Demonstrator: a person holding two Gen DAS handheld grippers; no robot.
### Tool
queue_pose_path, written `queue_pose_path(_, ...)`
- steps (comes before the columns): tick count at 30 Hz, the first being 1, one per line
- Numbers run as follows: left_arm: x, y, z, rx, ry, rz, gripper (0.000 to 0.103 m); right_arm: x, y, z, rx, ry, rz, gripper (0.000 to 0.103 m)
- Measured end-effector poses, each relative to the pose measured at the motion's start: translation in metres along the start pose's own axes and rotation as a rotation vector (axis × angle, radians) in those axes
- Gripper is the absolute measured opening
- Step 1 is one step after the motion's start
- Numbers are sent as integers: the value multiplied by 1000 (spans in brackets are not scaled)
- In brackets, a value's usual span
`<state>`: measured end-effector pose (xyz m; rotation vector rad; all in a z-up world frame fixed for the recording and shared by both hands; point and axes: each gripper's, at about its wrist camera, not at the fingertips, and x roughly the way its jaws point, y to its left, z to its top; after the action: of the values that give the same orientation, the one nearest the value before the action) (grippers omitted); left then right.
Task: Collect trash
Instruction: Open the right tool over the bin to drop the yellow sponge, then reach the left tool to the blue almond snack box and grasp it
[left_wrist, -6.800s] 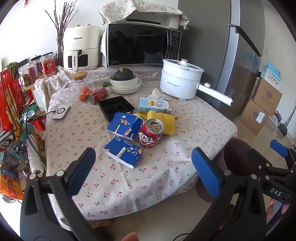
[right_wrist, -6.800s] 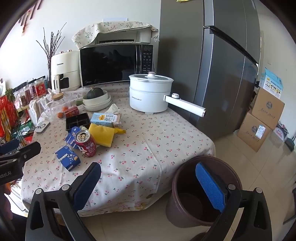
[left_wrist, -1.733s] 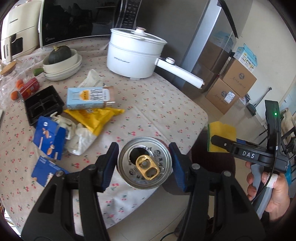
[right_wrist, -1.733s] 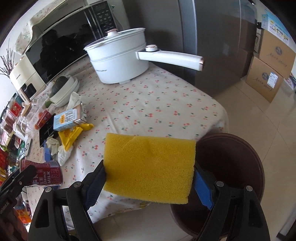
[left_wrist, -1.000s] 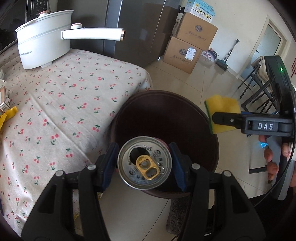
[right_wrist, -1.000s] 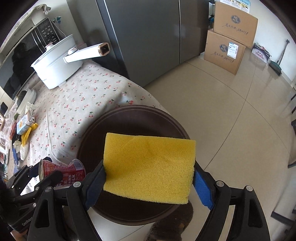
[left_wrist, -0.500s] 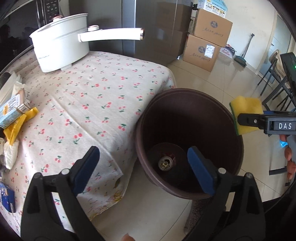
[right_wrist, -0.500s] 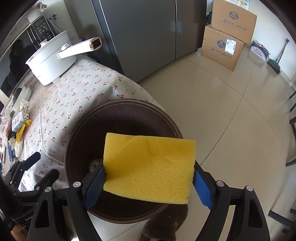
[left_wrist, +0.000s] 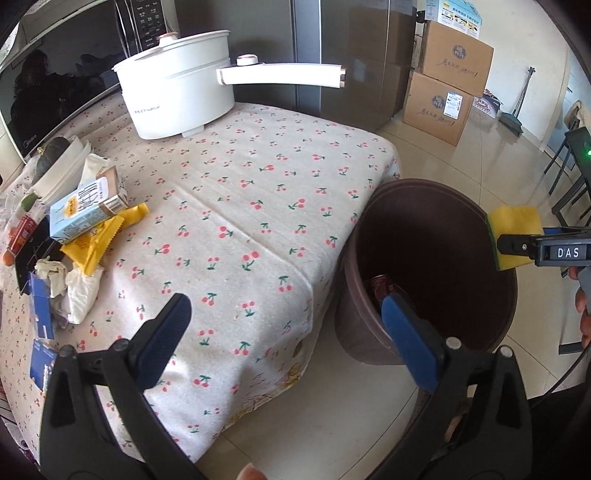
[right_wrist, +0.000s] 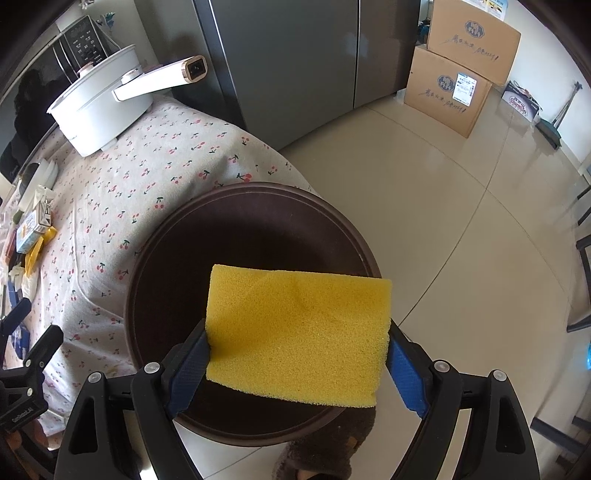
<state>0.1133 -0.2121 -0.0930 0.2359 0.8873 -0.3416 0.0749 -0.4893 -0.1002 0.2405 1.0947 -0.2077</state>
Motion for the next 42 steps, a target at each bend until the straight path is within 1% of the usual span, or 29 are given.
queue_pose_path(3,-5,9,-3,-7,1,10,102,1,4,1,-4,8,-6,93)
queue_pose_path(8,-13,22,-7,-19,1,28,102,0,13,1,-10,10,3,95)
queue_pose_path(13,-21,36,-12,-32,3,44,102,-3,30,4,-24,4,20,95)
queue_pose_path(19,-30,63,-20,-72,15,75,102,-10,63,11,-61,-11,53,95)
queue_pose_path(24,-34,97,-30,-136,50,110,102,-13,100,16,-114,-22,82,95)
queue_pose_path(26,-34,114,-35,-183,78,128,102,-13,115,17,-135,-21,91,95)
queue_pose_path(28,-33,133,-41,-253,110,155,102,-12,128,18,-154,-19,100,95)
queue_pose_path(30,-29,154,-47,-342,143,192,102,-11,142,18,-173,-16,110,95)
queue_pose_path(33,-23,186,-58,-504,176,270,102,-8,160,18,-206,-13,117,95)
queue_pose_path(35,-17,202,-62,-601,184,305,102,-7,171,18,-226,-13,118,95)
queue_pose_path(38,-7,215,-66,-717,181,336,102,-3,183,17,-254,-7,113,96)
queue_pose_path(40,-1,219,-67,-771,174,360,102,0,189,16,-267,-1,109,96)
queue_pose_path(42,7,220,-67,-807,169,407,102,1,194,16,-276,4,109,96)
